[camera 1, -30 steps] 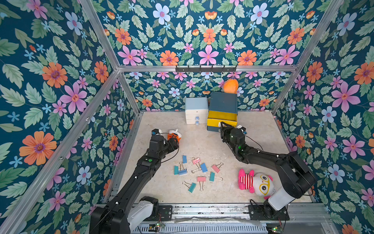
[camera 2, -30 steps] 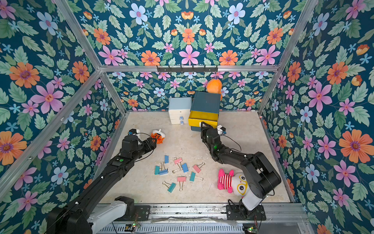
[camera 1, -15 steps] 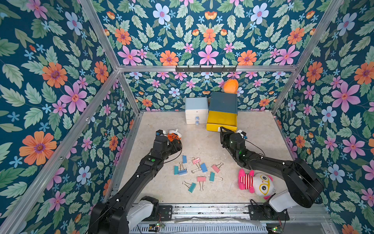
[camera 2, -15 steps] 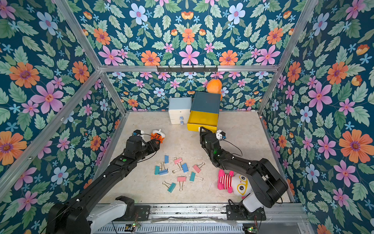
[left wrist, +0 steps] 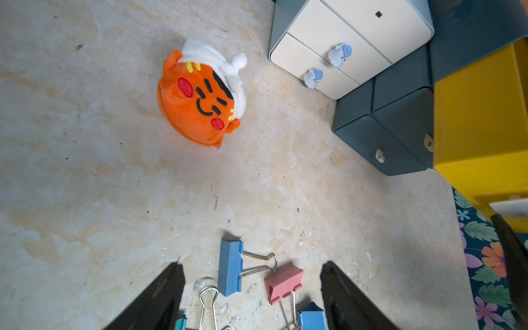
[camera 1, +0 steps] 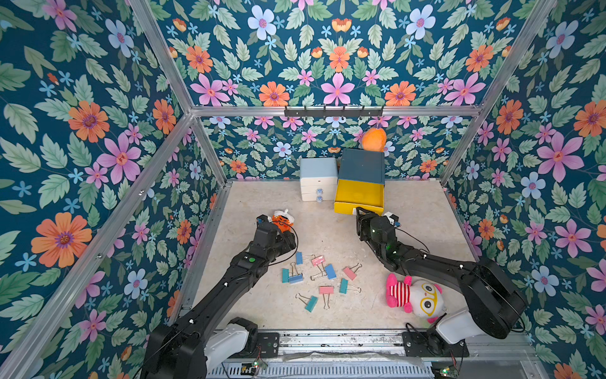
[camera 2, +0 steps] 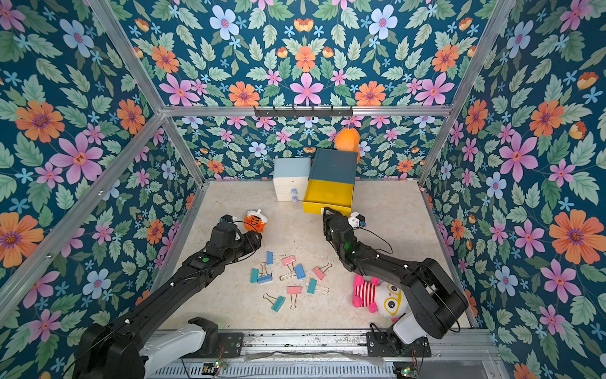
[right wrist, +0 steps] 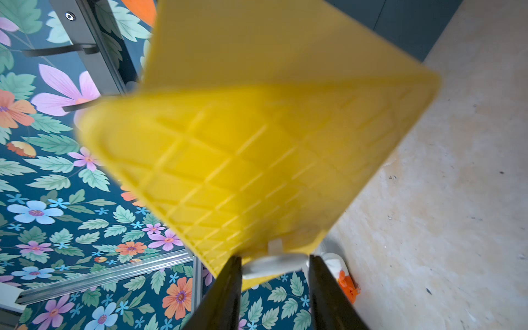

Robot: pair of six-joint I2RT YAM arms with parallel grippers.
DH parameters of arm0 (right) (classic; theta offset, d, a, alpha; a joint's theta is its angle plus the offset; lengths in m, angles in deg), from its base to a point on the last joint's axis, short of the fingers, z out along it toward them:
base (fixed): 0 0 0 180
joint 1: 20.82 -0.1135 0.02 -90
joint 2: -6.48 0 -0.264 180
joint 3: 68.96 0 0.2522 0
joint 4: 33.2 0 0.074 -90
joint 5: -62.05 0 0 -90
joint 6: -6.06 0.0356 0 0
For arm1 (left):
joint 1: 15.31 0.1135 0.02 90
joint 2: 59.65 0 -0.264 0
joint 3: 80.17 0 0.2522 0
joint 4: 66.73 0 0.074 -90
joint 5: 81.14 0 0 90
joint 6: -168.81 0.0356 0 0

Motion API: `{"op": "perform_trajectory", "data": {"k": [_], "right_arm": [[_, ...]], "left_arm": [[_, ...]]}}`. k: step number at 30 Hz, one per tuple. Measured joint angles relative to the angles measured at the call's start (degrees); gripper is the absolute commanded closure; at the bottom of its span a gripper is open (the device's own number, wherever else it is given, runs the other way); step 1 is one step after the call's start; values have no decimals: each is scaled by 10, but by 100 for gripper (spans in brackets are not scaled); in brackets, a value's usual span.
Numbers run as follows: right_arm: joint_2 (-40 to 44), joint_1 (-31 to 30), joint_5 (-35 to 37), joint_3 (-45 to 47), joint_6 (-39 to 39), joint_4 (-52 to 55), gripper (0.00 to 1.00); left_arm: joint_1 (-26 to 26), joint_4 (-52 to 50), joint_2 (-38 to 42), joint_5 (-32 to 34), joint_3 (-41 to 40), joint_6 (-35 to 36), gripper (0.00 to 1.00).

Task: Put the binder clips in the drawer according to color
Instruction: Open the drawer in the storage box.

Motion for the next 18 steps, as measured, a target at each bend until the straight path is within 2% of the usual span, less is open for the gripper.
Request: {"op": "perform_trajectory", "data": {"k": [10,18], "right_arm": [[42,0,1,-10,-10,100,28],[105,0,5,-26,-45,223,16]], "left_arm": [[-48,-66,18,46,3,-33,17],[-111,-128,44,104,0,-108,17]]}}
